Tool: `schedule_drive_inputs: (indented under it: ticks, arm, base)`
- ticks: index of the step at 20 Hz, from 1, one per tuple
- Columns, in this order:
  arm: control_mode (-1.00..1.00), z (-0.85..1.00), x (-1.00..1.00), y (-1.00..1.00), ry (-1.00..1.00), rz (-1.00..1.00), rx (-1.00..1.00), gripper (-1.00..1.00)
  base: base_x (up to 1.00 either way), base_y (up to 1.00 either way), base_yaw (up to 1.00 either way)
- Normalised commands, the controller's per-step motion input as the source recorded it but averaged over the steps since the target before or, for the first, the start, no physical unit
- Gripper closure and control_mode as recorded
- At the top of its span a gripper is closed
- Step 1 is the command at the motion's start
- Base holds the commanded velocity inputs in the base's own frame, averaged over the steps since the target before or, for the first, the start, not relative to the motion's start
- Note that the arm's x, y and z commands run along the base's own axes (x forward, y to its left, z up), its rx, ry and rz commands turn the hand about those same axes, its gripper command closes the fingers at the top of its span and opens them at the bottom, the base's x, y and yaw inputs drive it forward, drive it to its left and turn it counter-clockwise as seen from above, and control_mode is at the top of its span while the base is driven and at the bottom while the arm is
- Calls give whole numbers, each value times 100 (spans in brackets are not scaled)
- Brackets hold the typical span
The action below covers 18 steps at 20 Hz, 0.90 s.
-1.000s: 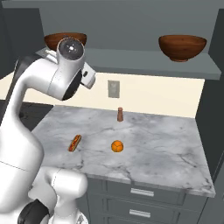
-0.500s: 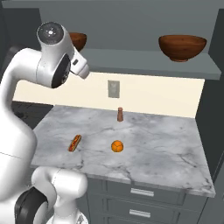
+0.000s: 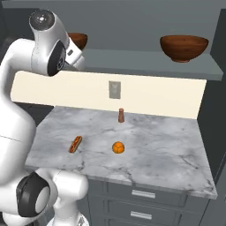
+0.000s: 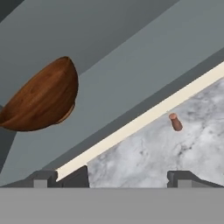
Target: Pick both bowls and place them on the counter. Then place the orange in one bowl and place the hot dog in the other bowl.
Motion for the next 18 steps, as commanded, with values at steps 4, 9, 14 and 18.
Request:
schedule_drive_inputs:
  ticks: [4, 9, 14, 18]
  arm:
    - [-100, 1, 22, 26, 0, 0, 0, -100]
    - [-100, 10, 34, 20, 0, 0, 0, -100]
    - [-100, 20, 30, 13, 0, 0, 0, -100]
    - [-100, 16, 22, 9, 0, 0, 0, -100]
  base:
    - [0, 0, 0]
    - [0, 0, 0]
    - [0, 0, 0]
    - [0, 0, 0]
